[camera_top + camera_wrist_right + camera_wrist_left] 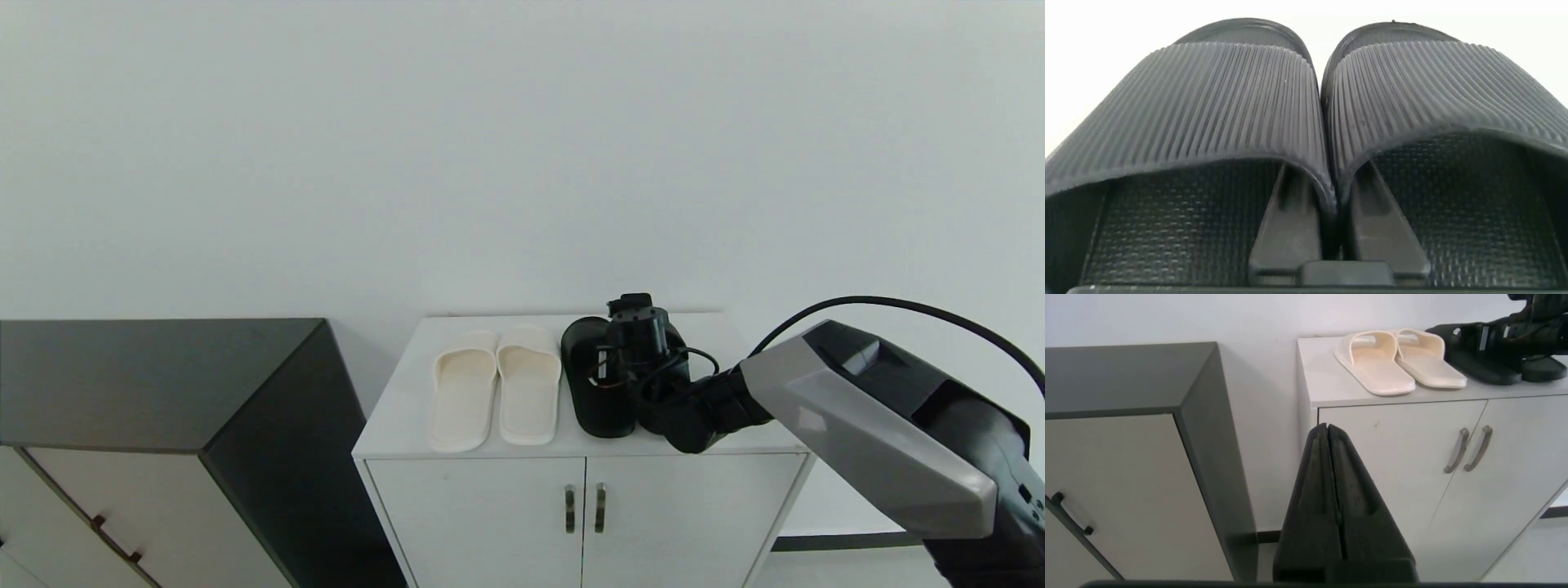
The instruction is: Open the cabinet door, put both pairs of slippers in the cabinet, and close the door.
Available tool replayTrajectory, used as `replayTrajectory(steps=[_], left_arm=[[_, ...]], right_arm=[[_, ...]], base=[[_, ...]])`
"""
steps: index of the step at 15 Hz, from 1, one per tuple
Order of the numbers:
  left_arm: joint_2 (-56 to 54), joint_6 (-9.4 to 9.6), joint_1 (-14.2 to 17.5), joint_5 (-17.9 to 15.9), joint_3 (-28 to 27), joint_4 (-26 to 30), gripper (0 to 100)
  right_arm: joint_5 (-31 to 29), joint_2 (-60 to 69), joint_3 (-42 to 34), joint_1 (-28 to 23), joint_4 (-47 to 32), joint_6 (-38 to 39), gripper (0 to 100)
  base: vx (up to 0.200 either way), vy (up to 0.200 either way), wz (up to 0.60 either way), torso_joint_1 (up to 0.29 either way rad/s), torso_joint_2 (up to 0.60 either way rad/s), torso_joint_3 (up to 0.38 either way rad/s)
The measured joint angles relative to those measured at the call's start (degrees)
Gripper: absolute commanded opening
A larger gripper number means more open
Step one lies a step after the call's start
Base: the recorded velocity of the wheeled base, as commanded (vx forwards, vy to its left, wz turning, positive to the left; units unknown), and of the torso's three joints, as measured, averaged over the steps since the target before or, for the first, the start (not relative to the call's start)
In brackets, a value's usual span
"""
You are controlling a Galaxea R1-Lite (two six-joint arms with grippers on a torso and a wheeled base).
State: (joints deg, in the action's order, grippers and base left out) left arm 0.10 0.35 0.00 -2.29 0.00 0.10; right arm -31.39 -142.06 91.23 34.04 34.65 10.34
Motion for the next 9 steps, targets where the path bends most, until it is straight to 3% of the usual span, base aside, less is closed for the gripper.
replayTrajectory(steps=[4,9], left_arm=[[0.0,-0.24,0.0,0.27,0.0,-0.02,0],[0.0,-0.11,0.0,0.11,0.0,-0.02,0]], right_arm=[[-0.05,2.1,-3.56,0.0,2.9,-0.84,0],[1.87,10.8,-18.75,1.51,10.87,-4.07,0]], base=[[0.0,0.0,0.0,0.0,0.0,0.0],[0.0,0.0,0.0,0.0,0.0,0.0]])
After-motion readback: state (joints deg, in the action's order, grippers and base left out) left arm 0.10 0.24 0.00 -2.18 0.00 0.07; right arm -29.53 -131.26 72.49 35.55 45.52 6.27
